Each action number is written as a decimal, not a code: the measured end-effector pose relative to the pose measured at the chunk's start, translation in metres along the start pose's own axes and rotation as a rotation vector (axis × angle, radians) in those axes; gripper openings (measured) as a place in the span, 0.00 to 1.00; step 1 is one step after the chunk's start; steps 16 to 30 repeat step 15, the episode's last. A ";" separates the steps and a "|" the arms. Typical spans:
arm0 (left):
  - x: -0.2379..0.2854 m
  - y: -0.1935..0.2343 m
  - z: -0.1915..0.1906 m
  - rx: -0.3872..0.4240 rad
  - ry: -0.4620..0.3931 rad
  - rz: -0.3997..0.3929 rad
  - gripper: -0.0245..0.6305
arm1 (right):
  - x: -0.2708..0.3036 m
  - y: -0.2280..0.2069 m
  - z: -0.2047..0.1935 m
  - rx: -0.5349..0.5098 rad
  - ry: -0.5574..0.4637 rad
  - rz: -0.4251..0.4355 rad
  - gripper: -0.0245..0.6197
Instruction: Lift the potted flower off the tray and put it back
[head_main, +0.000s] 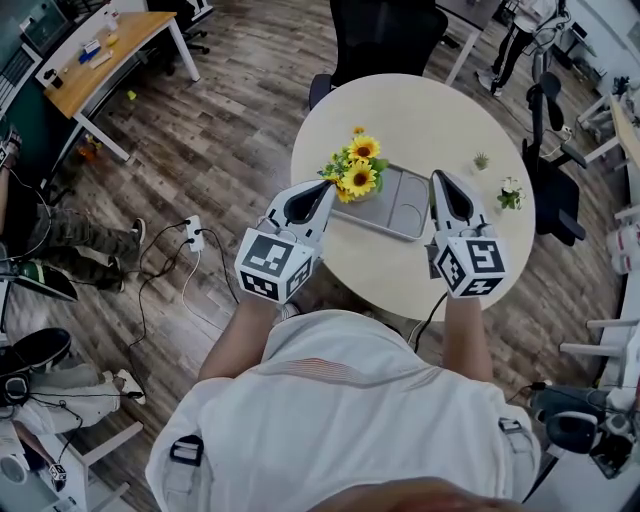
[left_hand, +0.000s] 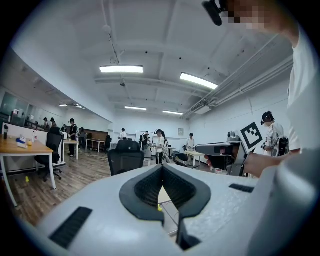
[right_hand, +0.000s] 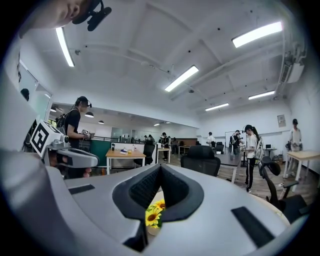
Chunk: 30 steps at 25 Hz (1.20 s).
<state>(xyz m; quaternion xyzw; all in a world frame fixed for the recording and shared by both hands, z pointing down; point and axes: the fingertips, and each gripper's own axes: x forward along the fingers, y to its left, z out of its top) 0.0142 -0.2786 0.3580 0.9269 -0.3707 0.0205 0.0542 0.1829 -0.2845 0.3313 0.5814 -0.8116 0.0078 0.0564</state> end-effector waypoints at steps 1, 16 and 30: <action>0.000 0.000 0.000 0.000 -0.001 0.001 0.04 | 0.000 0.000 -0.001 0.000 0.001 0.001 0.04; 0.001 -0.004 0.001 0.006 0.010 -0.001 0.04 | -0.002 -0.006 0.001 -0.004 0.006 0.000 0.04; 0.001 -0.004 0.001 0.006 0.010 -0.001 0.04 | -0.002 -0.006 0.001 -0.004 0.006 0.000 0.04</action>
